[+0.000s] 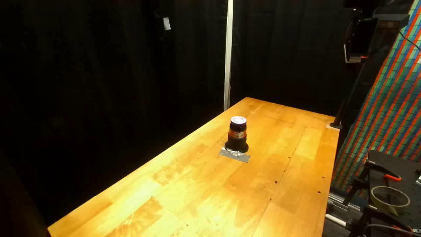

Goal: Put the rubber bung around the neck of the brown bottle

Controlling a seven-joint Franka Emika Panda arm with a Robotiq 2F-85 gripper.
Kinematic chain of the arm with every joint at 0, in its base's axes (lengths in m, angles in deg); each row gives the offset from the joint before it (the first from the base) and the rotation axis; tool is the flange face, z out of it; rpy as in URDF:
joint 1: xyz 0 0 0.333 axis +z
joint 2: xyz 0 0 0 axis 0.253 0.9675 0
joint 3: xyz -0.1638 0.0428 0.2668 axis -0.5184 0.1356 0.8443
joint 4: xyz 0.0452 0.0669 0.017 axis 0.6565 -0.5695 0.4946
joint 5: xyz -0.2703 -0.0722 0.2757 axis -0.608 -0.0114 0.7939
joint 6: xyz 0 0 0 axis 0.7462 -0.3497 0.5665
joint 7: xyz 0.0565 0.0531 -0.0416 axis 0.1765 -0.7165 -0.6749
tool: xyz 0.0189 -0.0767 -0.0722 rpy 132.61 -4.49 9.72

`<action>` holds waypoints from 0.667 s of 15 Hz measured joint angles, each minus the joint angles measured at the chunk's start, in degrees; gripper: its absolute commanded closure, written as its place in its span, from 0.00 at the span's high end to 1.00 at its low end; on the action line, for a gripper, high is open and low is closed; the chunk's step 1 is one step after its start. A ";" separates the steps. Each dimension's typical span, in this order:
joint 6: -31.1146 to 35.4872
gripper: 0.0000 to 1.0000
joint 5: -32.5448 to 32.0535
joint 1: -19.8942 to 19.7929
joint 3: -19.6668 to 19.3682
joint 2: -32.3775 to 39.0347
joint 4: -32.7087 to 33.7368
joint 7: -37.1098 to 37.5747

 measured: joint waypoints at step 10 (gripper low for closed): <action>6.89 1.00 -2.37 0.06 -1.16 3.03 -0.79 2.49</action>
